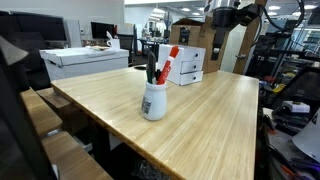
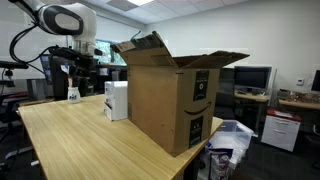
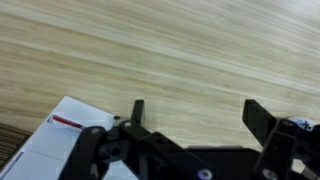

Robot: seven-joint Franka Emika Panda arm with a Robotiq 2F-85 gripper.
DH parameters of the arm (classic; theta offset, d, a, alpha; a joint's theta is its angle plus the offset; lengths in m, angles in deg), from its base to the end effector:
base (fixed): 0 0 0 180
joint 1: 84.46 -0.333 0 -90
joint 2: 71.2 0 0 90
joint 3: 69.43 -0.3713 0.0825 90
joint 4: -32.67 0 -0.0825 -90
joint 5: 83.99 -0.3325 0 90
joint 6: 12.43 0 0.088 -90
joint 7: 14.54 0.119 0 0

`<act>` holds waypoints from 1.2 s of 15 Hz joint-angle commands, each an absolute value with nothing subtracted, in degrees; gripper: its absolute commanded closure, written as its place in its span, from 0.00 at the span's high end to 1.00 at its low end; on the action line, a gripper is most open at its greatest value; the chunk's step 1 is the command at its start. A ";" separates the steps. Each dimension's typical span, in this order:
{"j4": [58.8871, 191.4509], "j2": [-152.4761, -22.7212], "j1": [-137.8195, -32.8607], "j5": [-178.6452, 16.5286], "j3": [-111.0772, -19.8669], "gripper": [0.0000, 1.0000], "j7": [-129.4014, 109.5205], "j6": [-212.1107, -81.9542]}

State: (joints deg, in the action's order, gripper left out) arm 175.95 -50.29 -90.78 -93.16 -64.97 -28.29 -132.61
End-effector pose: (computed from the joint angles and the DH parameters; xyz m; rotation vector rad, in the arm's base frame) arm 0.3530 0.0186 0.4792 -2.9596 -0.2891 0.0350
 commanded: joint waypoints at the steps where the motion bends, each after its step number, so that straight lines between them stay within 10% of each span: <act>1: 175.73 -51.77 -92.37 -96.74 -66.19 1.00 -32.43 -133.26; 18: 168.06 -59.50 -95.33 -97.38 -76.15 1.00 -20.58 -134.35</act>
State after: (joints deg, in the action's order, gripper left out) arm 168.14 -59.50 -95.84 -97.28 -75.65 -20.51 -134.47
